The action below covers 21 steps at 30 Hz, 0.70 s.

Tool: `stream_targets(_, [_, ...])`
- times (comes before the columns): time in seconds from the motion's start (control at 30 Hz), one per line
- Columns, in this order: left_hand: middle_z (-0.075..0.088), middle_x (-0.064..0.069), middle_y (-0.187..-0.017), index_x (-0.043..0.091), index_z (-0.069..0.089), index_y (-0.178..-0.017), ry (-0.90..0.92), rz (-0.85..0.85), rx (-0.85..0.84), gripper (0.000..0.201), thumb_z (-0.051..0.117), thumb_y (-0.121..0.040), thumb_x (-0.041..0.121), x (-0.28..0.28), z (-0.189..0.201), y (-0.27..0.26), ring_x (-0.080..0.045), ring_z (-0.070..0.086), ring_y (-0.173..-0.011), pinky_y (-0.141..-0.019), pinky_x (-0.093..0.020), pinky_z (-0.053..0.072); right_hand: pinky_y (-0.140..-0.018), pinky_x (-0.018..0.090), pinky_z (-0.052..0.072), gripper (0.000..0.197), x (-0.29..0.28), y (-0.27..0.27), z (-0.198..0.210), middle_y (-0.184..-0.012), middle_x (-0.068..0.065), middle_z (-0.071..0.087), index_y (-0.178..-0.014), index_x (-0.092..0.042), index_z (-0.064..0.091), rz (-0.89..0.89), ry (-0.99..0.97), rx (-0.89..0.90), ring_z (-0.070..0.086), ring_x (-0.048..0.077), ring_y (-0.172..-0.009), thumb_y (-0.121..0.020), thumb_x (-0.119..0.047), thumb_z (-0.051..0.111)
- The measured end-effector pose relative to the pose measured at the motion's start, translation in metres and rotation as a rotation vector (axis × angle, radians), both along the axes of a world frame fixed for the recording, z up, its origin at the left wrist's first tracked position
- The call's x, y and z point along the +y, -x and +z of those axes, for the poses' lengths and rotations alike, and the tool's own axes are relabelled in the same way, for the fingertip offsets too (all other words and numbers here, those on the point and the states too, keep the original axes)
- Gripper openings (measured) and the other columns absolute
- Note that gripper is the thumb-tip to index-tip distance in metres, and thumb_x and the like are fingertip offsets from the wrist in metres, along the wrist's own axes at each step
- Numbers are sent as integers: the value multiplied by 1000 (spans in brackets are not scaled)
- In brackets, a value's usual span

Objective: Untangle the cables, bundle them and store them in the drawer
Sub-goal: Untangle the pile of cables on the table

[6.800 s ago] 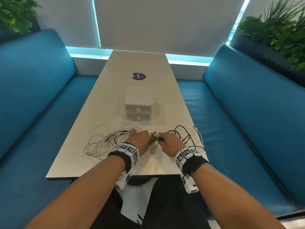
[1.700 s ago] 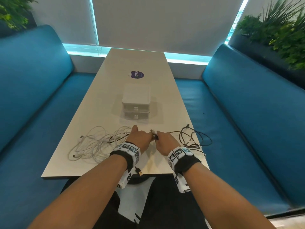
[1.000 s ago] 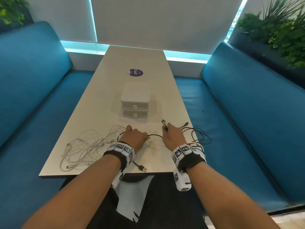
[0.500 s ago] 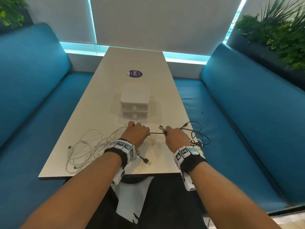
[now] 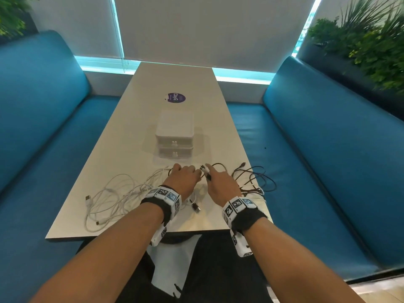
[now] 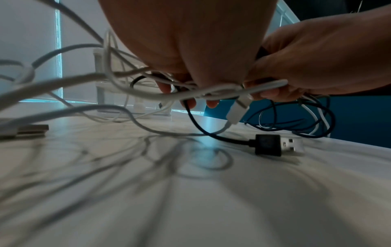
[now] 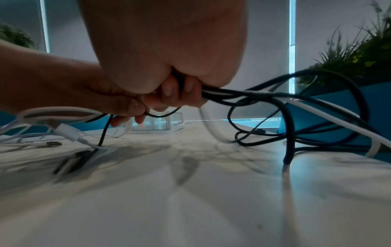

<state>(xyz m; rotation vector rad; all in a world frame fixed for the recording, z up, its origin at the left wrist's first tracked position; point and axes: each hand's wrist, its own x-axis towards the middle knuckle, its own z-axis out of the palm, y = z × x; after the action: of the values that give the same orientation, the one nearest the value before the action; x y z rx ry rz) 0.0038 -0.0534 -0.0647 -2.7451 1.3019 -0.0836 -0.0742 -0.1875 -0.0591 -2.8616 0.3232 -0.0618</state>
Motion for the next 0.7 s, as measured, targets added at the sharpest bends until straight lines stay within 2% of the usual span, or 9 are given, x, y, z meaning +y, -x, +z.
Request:
stream_targets(0.1, [54, -2, -109, 19, 52, -121, 19, -11, -5, 33, 45, -93, 3, -1, 3, 3, -25, 55, -100, -95, -42, 31, -74, 42, 53, 24, 1, 0, -3, -99, 14, 65, -119, -19, 49, 5, -96, 32, 64, 34, -86, -101, -29, 38])
stream_targets(0.17, [54, 0, -107, 20, 50, -118, 82, -6, -4, 34, 44, -91, 0, -1, 3, 4, -23, 55, -99, -96, -41, 30, -75, 42, 53, 22, -3, -1, -3, -99, 14, 66, -114, -17, 52, 0, -120, 41, 63, 33, -87, -101, -30, 39])
stream_targets(0.27, [59, 3, -100, 21, 46, -114, 112, -1, 32, 30, 39, -94, -1, 2, 1, 5, -23, 57, -94, -97, -41, 30, -73, 40, 52, 24, -10, 1, 0, -99, 13, 67, -115, -20, 55, 31, -76, 33, 63, 33, -89, -101, -34, 41])
stream_targets(0.33, [63, 2, -98, 20, 46, -111, 53, -8, 55, 22, 38, -99, 4, 6, 1, 4, -25, 57, -93, -96, -40, 29, -69, 36, 49, 26, -16, 3, 2, -97, 12, 65, -116, -21, 55, 34, 30, 43, 64, 33, -88, -102, -36, 39])
stream_targets(0.5, [63, 0, -103, 18, 53, -110, -72, 6, 90, 26, 40, -96, 0, 13, 6, 0, -24, 55, -101, -102, -41, 28, -66, 35, 51, 24, -41, 9, -2, -92, 8, 64, -116, -19, 55, -115, 211, 107, 65, 28, -80, -102, -26, 37])
stream_targets(0.6, [62, -1, -96, 18, 51, -105, -81, 5, 120, 32, 44, -85, -6, 7, 9, 0, -25, 54, -97, -100, -41, 28, -67, 36, 50, 21, -34, 8, 0, -96, 10, 65, -115, -16, 52, -173, 155, 82, 65, 30, -83, -101, -23, 38])
stream_targets(0.7, [57, 0, -85, 17, 49, -103, -86, 22, 150, 32, 40, -84, -7, -1, 13, 2, -27, 55, -92, -98, -42, 30, -67, 38, 48, 26, -17, 3, 2, -95, 13, 65, -118, -16, 47, -177, 10, -33, 65, 34, -85, -102, -32, 36])
